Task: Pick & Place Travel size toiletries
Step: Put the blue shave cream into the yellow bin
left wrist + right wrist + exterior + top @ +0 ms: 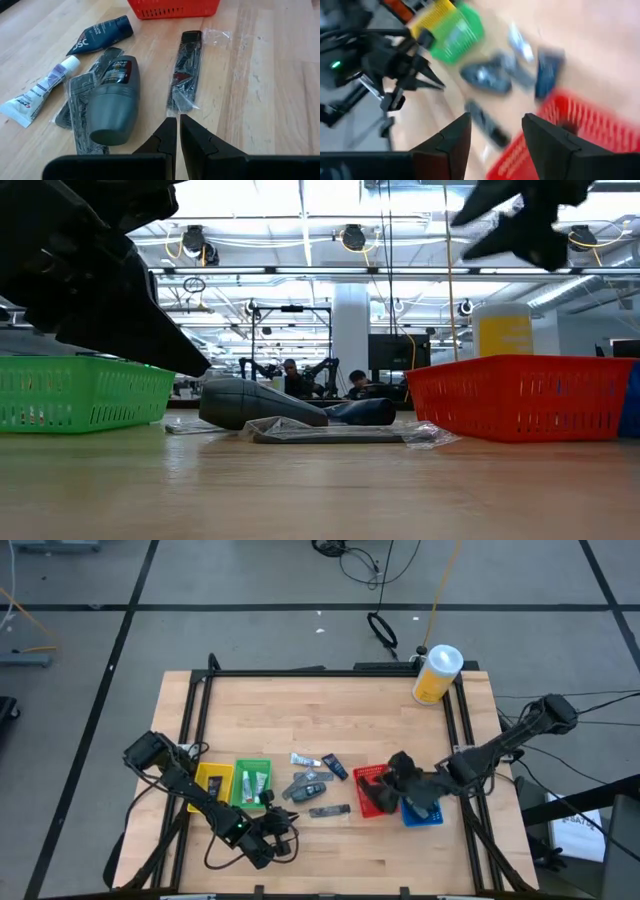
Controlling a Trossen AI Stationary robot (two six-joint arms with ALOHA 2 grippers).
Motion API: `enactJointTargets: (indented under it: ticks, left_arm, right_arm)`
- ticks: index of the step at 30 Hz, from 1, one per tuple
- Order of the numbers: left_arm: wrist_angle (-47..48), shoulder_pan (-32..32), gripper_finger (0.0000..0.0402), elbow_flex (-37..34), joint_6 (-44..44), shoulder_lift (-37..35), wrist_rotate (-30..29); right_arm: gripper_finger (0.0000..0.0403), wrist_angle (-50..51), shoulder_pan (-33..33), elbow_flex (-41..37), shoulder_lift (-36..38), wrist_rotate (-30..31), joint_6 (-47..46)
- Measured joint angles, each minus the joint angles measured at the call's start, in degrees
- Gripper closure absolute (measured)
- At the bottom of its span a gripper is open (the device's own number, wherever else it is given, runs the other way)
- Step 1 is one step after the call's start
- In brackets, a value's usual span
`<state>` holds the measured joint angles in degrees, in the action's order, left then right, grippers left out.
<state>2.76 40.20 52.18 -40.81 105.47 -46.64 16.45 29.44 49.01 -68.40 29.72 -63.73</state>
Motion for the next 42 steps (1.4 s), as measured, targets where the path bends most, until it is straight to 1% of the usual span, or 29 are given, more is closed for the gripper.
enactJointTargets:
  ticks: [2, 4, 8, 10, 12, 14, 15, 17, 19, 21, 24, 27, 29, 32, 34, 37, 42]
  left_arm:
    - [0.0, -0.4, 0.0376, 0.0, 0.5, 0.0, -0.5]
    - [-0.1, -1.1, 0.0376, 0.0, 0.6, 0.0, -2.1]
    - [-0.3, -3.6, 0.0376, 0.0, 1.7, 0.0, -5.7]
    - [-1.1, -5.4, 0.0376, 0.0, 2.7, 0.0, -6.2]
    - [-2.0, -7.2, 0.0376, 0.0, 3.7, 0.0, -6.0]
    - [-1.2, -9.1, 0.0376, 0.3, 4.4, -0.4, -4.3]
    - [-0.3, -10.0, 0.0376, 0.5, 5.2, -1.0, -2.7]
    - [2.1, -12.0, 0.0376, 0.9, 7.2, -2.9, 2.4]
    - [5.2, -14.1, 0.0376, 0.9, 8.1, -5.6, 7.4]
    - [9.5, -15.9, 0.0376, 0.9, 7.7, -8.7, 10.9]
    - [15.5, -18.1, 0.0376, 0.9, 6.6, -13.4, 12.3]
    - [20.0, -19.6, 0.0376, 0.9, 4.7, -16.6, 10.7]
    - [21.8, -20.0, 0.0376, 0.9, 3.3, -17.5, 8.0]
    - [23.2, -20.0, 0.0376, 0.9, 1.6, -17.4, 3.4]
    - [23.1, -20.1, 0.0376, 0.9, 1.2, -16.6, 1.9]
    - [23.6, -20.3, 0.0376, 0.9, 1.2, -15.6, 1.5]
    - [24.6, -20.3, 0.0376, 0.9, 1.2, -14.7, 1.5]
  right_arm:
    - [0.0238, -5.1, 2.2, 0.0, -1.7, 6.0, 9.8]
    - [0.0244, -11.8, 3.3, 0.0, -4.6, 9.1, 21.1]
    - [0.0254, -26.4, 3.3, 0.0, -12.1, 9.2, 42.2]
    - [0.0258, -34.1, 2.6, 0.0, -16.6, 7.2, 50.4]
    - [0.0259, -40.4, 1.8, 0.0, -20.7, 4.6, 56.0]
    - [0.0258, -45.7, 0.4, 0.0, -24.1, 2.3, 60.0]
    - [0.0256, -47.1, -0.4, 0.0, -25.4, 1.4, 60.9]
    - [0.0251, -47.5, -1.9, 0.0, -27.5, 1.5, 61.4]
    - [0.0243, -46.5, -3.4, 0.0, -28.6, 1.7, 60.6]
    - [0.0231, -45.0, -4.7, 0.0, -28.7, 1.7, 58.2]
    - [0.0206, -42.4, -7.2, 0.0, -28.3, 1.4, 54.2]
    - [0.0176, -34.8, -10.8, 2.7, -27.6, -1.0, 50.3]
    - [0.0158, -26.4, -13.3, 6.1, -27.6, -3.6, 47.1]
    - [0.0138, -14.1, -17.2, 12.2, -29.1, -9.3, 44.0]
    - [0.0130, -8.1, -19.7, 15.6, -30.9, -13.1, 43.3]
    - [0.0127, -2.0, -22.6, 19.3, -33.8, -16.1, 43.4]
    - [0.0126, 6.0, -25.1, 23.0, -38.7, -16.5, 42.0]
